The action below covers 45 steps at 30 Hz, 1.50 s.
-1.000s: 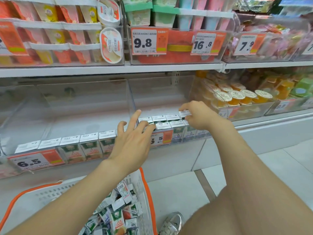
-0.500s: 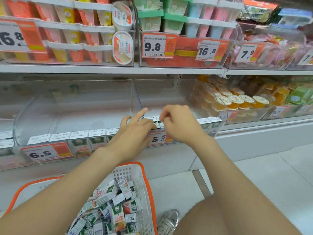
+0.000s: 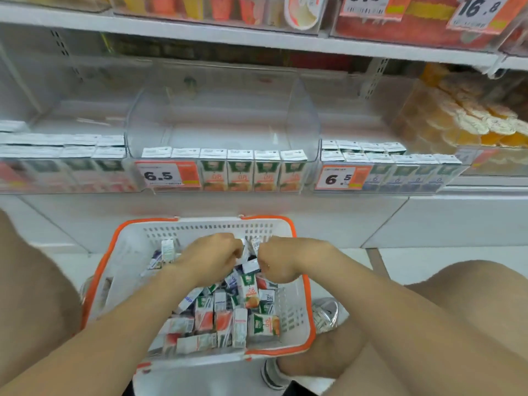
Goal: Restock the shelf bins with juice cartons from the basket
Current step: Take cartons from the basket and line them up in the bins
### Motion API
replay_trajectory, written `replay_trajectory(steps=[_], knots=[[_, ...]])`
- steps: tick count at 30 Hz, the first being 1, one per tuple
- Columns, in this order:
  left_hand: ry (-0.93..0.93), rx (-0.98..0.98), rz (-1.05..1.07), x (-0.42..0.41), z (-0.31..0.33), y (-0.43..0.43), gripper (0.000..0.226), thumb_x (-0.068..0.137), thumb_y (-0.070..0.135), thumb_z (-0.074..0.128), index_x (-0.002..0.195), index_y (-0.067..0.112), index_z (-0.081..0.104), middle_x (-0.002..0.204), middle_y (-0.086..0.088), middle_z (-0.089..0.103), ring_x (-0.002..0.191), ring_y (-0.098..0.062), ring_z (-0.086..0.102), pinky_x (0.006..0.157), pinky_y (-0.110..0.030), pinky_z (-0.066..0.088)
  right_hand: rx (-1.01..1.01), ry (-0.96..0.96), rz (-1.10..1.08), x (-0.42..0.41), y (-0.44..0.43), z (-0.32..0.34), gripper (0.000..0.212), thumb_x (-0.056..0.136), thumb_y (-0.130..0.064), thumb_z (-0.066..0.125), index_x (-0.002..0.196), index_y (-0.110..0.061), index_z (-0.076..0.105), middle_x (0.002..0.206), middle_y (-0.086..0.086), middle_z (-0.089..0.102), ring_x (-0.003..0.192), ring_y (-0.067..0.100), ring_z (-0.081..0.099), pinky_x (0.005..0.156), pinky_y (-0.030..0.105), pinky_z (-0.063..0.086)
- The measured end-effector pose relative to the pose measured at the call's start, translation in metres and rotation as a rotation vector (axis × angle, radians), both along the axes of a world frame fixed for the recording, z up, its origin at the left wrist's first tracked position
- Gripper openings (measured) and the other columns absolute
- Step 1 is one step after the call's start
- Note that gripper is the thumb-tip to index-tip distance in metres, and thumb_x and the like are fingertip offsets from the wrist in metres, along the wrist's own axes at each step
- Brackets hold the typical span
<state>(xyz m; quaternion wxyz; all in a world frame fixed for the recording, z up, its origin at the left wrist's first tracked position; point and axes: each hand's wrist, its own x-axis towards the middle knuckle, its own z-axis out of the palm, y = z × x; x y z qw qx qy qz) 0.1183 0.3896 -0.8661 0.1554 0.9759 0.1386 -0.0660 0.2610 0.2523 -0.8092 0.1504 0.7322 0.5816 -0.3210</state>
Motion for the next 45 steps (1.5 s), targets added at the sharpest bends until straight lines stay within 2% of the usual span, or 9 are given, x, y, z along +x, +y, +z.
replay_trajectory(steps=[4,9,18,24,27,31,36,40,45], knots=[[0.272,-0.141,0.07,-0.022,-0.056,0.005,0.016,0.098,0.017,0.05,0.095,0.022,0.064,0.094,0.003,0.065,0.088,-0.022,0.063,0.08,-0.038,0.056,-0.062,-0.045,0.035,0.002,0.012,-0.045,0.034,0.091,0.003,0.05,0.064,-0.013,0.036,0.067,0.007,0.035,0.057,0.023,0.027,0.055,0.037,0.028],[0.446,-0.229,0.055,-0.037,-0.112,-0.008,0.032,0.099,0.005,0.05,0.124,0.019,0.064,0.118,-0.002,0.065,0.1,-0.02,0.063,0.09,-0.038,0.056,-0.041,-0.207,0.138,0.015,0.012,-0.08,0.018,0.091,0.009,0.052,0.087,-0.009,0.053,0.088,0.009,0.054,0.071,0.026,0.054,0.058,0.036,0.043],[0.495,-0.233,-0.174,-0.034,-0.151,-0.038,0.108,0.085,-0.02,0.051,0.162,0.047,0.018,0.165,-0.002,0.027,0.12,-0.033,0.059,0.075,-0.042,0.053,0.134,-0.195,0.655,-0.009,0.012,-0.173,0.068,0.097,-0.01,0.065,0.157,-0.014,0.034,0.161,0.009,0.038,0.136,0.029,0.047,0.105,0.044,0.044],[0.27,-0.474,0.112,-0.045,-0.162,-0.04,0.035,0.091,0.01,0.072,0.115,0.027,0.051,0.116,-0.003,0.06,0.096,-0.025,0.06,0.077,-0.037,0.05,0.141,-0.355,0.693,-0.01,0.008,-0.188,0.05,0.108,-0.023,0.046,0.155,-0.008,0.039,0.153,0.012,0.04,0.134,0.032,0.045,0.106,0.043,0.041],[0.21,-0.603,0.265,-0.046,-0.163,-0.039,0.027,0.087,0.017,0.077,0.097,0.02,0.052,0.095,0.001,0.06,0.088,-0.024,0.059,0.076,-0.038,0.048,0.2,-0.433,0.73,-0.011,0.005,-0.198,0.029,0.105,-0.026,0.053,0.127,-0.019,0.07,0.136,0.007,0.055,0.12,0.028,0.053,0.096,0.039,0.046],[0.152,-0.593,0.43,-0.044,-0.163,-0.039,0.027,0.091,0.017,0.077,0.082,0.019,0.052,0.086,-0.003,0.063,0.081,-0.023,0.062,0.078,-0.04,0.054,0.232,-0.404,0.859,-0.005,0.001,-0.204,0.026,0.087,-0.025,0.079,0.113,-0.02,0.073,0.113,0.001,0.067,0.109,0.025,0.059,0.087,0.037,0.05],[0.228,-0.701,0.357,-0.037,-0.164,-0.04,0.03,0.092,0.018,0.069,0.12,0.027,0.064,0.103,-0.005,0.059,0.095,-0.025,0.06,0.081,-0.031,0.047,0.083,-0.103,0.407,0.007,0.005,-0.17,0.043,0.091,-0.031,0.075,0.13,-0.018,0.064,0.115,0.005,0.067,0.111,0.026,0.059,0.084,0.036,0.047],[0.22,-0.625,0.381,-0.031,-0.162,-0.047,0.013,0.093,0.029,0.073,0.099,0.02,0.066,0.11,-0.005,0.053,0.12,-0.024,0.048,0.093,-0.034,0.044,-0.085,0.139,-0.026,0.015,0.005,-0.139,0.048,0.098,-0.045,0.064,0.137,-0.018,0.062,0.128,0.008,0.066,0.118,0.029,0.062,0.09,0.035,0.051],[0.26,-0.577,0.478,-0.032,-0.15,-0.044,0.019,0.09,0.013,0.072,0.093,0.016,0.054,0.1,-0.007,0.062,0.091,-0.025,0.061,0.07,-0.034,0.047,-0.062,0.217,-0.104,0.014,0.005,-0.092,0.052,0.1,-0.045,0.065,0.146,-0.02,0.057,0.147,0.003,0.055,0.129,0.023,0.055,0.105,0.036,0.047]])
